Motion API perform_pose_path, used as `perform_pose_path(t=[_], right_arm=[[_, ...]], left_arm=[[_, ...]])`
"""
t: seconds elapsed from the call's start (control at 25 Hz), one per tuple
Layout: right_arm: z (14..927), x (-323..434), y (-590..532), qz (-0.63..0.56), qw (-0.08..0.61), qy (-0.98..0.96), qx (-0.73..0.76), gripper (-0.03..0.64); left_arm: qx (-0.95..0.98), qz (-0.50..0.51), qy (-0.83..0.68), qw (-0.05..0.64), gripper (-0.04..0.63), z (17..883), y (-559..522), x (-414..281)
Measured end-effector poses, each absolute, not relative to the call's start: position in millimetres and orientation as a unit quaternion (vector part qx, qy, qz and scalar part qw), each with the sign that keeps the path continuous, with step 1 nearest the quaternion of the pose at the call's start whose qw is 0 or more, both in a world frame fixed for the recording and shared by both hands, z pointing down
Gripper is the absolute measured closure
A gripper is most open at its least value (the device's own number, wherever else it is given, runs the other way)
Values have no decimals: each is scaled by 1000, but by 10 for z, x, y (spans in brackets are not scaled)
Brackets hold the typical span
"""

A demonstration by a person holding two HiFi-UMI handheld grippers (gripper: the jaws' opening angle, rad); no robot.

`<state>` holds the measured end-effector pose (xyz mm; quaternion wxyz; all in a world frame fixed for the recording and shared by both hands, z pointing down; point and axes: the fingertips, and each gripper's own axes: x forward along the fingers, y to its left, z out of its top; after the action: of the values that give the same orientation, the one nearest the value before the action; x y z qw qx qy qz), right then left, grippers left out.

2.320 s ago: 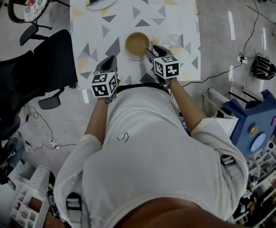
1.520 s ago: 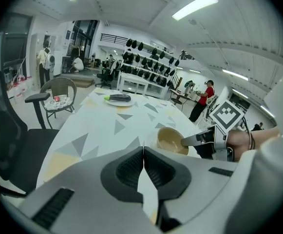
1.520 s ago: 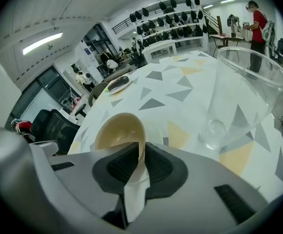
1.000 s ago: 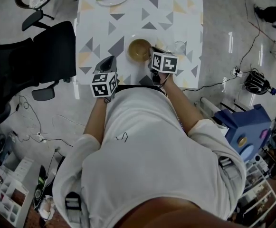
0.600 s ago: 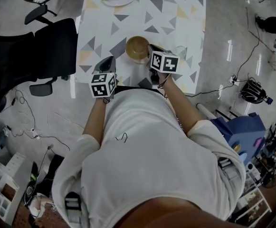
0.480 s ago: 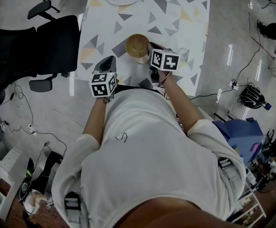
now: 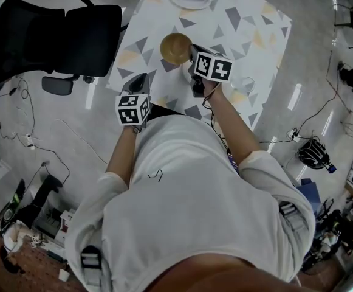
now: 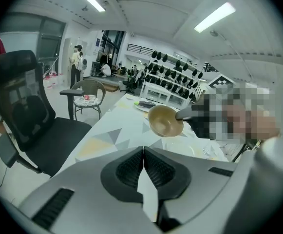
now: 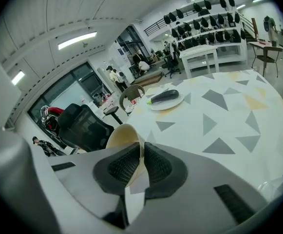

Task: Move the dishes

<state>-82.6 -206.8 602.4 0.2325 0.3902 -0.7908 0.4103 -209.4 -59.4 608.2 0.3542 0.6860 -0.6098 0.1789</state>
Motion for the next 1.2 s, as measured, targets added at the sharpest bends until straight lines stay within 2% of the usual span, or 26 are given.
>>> perform_pose_path(t=[0.4,0.92,1.08,1.2], right_arm=[[6238,-1347,-2001,460,236,-780,352,591],[6766,-1340,-1957,521,229,-731,377,583],[6789,-1282,-1926,509,238,-742,365,467],[6768,-1138,-1892,502,242,-744,369,422]], left_arm=[[667,168,-629,363,574,6085,-479,-2333],[668,165,-614,387,574,6203,-509,-2273],[675,170,-606,386,574,6210,-567,-2224],[681,168,-596,392,574,6225,-621,-2148]])
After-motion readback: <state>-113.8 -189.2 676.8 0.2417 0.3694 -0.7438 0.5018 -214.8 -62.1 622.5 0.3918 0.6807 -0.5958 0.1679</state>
